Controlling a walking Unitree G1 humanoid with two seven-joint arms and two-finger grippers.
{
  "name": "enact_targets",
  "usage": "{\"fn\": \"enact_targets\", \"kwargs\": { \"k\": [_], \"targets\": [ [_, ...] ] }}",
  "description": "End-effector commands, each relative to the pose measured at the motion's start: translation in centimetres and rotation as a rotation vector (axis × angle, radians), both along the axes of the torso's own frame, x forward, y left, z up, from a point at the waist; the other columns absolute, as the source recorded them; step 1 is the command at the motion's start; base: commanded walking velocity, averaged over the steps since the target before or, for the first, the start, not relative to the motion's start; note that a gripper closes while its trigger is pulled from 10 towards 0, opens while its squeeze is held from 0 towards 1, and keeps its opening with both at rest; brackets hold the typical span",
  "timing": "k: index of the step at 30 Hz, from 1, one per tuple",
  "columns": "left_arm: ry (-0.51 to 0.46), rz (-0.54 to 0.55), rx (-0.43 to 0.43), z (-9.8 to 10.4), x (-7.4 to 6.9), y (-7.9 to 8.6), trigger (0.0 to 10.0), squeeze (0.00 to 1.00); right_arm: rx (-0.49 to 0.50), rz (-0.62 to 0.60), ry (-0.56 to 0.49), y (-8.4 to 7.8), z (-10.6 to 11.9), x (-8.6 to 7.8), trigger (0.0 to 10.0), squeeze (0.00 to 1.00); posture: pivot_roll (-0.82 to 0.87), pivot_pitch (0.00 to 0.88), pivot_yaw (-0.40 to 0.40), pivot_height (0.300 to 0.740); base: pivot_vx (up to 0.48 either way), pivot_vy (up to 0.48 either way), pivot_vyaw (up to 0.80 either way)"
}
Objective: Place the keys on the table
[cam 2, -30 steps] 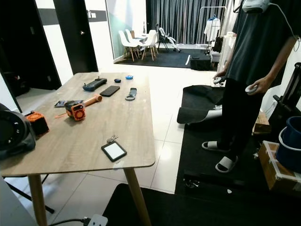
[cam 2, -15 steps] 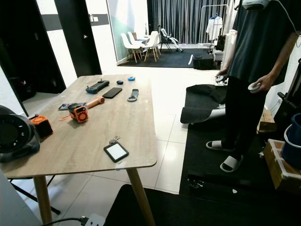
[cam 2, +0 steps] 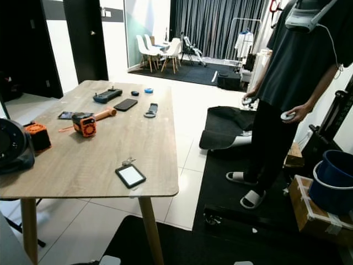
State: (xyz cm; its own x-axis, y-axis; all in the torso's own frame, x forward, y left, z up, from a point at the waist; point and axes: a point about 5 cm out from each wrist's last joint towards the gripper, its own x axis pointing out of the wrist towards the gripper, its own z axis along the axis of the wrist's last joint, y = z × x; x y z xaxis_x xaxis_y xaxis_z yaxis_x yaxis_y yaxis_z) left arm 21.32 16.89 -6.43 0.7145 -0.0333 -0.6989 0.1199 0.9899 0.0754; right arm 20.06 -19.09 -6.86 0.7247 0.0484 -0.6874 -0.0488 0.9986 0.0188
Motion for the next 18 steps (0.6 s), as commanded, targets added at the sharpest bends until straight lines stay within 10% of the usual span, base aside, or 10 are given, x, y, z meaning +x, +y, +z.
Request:
{"fn": "enact_targets", "kwargs": {
  "k": [1, 18],
  "targets": [
    [-0.012, 0.016, -0.017, -0.03, -0.12, -0.32, 10.0, 0.00, -0.004, 0.006, 0.018, -0.07, -0.15, -0.19, 10.0, 0.00, 0.09, 0.017, -0.079, 0.740, 0.000, 0.000, 0.00],
    [-0.012, -0.010, -0.013, 0.11, 0.10, -0.04, 10.0, 0.00, 0.010, 0.018, 0.028, 0.80, -0.65, -1.04, 10.0, 0.00, 0.08, 0.010, -0.044, 0.740, 0.000, 0.000, 0.00]
  ]
}}
